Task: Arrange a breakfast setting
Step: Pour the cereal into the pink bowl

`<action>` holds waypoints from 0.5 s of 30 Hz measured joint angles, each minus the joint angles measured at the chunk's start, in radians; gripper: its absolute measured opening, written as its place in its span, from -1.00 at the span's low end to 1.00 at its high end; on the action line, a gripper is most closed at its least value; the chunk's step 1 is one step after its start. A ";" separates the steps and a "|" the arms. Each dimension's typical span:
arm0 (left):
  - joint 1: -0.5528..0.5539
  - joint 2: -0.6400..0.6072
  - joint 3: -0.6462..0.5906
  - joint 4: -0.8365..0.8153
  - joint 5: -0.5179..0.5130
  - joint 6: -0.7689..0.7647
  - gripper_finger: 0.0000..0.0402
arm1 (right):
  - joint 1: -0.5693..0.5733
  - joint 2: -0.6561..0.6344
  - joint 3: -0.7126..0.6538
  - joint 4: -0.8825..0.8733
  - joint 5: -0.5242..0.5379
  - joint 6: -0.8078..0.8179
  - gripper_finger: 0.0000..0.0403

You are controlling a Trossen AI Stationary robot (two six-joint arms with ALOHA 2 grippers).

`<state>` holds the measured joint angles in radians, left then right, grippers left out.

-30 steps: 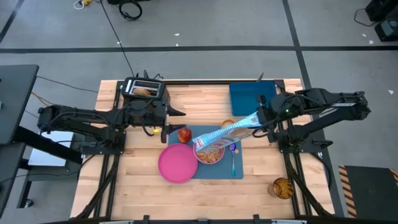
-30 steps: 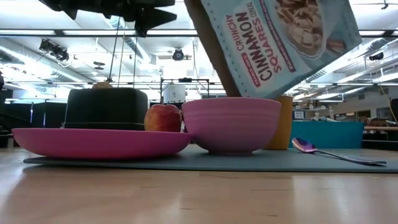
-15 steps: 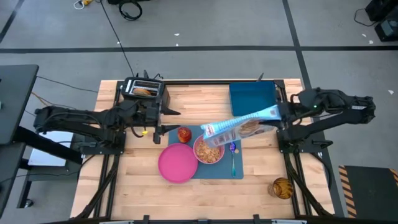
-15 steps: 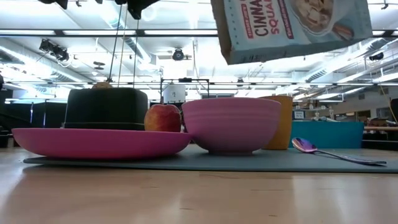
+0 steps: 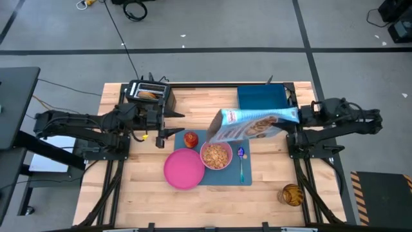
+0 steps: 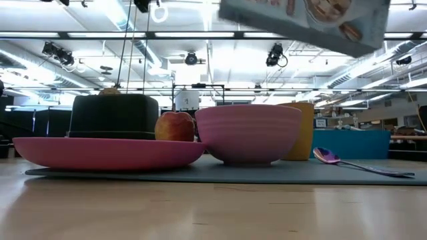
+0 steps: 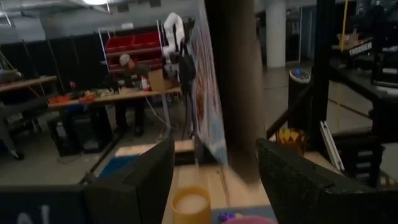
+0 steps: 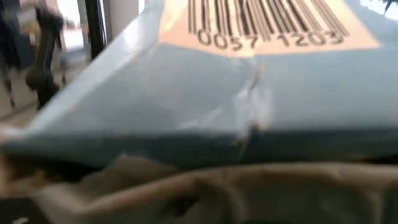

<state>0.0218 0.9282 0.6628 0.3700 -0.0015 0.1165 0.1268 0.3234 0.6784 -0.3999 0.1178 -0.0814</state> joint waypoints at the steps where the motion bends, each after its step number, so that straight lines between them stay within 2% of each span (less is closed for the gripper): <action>1: -0.002 0.007 -0.001 0.001 0.000 0.001 0.15 | 0.000 -0.017 -0.029 0.062 0.007 -0.009 -0.29; 7: -0.011 0.092 0.000 0.164 0.016 0.048 0.15 | 0.000 -0.044 -0.177 0.416 0.056 -0.085 -0.29; 15: 0.041 0.276 0.000 0.518 0.023 0.008 0.20 | -0.012 0.093 -0.283 0.893 0.038 -0.202 -0.29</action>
<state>0.0627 1.2047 0.6631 0.8882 0.0218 0.1241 0.1153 0.4160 0.3952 0.4930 0.1557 -0.2839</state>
